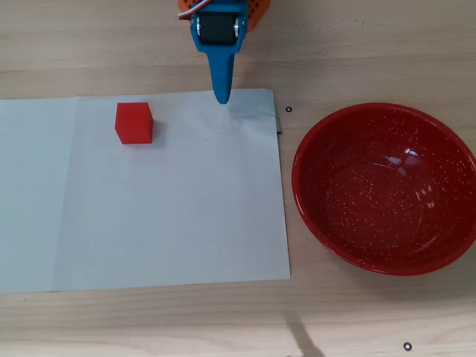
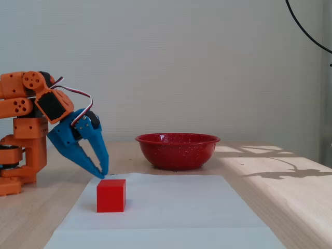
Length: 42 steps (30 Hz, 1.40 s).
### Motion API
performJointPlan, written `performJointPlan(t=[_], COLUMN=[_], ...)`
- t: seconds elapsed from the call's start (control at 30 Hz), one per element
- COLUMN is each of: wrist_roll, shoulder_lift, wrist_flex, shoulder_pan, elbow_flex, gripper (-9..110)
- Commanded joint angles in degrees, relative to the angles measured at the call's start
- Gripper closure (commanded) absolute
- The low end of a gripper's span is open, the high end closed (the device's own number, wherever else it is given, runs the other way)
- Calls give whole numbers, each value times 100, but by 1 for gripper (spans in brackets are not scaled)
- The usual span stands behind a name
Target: Grasp the red cube and put it in the red bowl
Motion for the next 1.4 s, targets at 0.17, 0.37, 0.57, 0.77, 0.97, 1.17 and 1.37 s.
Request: performJointPlan(t=[0.17,0.37,0.57,0.77,0.97,1.17,1.37], wrist_roll=[510,1292,1573,2048,2628,3173,3498], shoulder_lift=[-1107,-2136,-3278,-4131,-5133,-6144,-6917], wrist_flex=[747,1266,1863,2013,2074,2250,2900], shoulder_pan=[-378,-563,-1011,-1608,-2294,-2874,-3190], elbow_flex=[-1626,-2944,-4289,-5282,-6205,-7040,-7761], gripper=[101,100,100,95,94,90,79])
